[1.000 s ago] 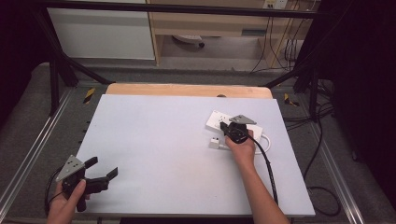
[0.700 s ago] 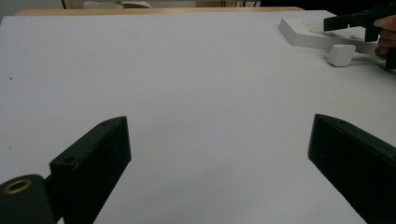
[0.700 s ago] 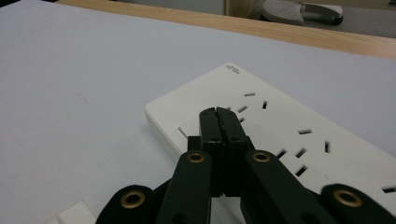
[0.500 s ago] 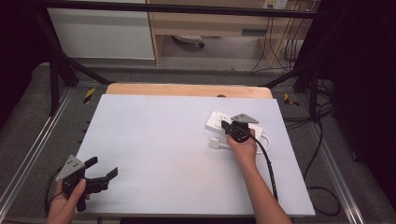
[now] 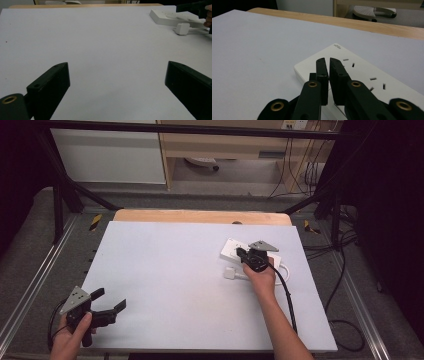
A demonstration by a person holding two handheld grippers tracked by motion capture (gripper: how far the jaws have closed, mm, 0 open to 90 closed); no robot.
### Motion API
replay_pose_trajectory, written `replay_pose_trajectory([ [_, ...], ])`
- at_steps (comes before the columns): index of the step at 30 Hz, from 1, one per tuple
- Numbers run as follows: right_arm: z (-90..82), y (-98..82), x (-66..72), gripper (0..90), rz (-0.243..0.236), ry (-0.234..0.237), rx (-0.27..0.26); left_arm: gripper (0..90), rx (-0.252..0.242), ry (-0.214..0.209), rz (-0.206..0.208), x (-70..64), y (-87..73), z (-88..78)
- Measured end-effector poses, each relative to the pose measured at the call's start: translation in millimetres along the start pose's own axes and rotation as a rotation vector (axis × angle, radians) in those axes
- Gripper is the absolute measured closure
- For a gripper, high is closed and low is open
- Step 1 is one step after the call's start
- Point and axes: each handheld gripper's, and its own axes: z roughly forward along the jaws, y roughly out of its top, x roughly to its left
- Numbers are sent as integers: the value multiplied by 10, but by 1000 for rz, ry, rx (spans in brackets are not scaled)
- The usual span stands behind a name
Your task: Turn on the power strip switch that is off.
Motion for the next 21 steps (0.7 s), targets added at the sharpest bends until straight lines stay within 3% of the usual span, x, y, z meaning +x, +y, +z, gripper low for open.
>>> replay_pose_trajectory([
  [21, -61, 60, 22, 720, 21, 23, -18, 59, 1, 1, 2, 2, 0, 2],
])
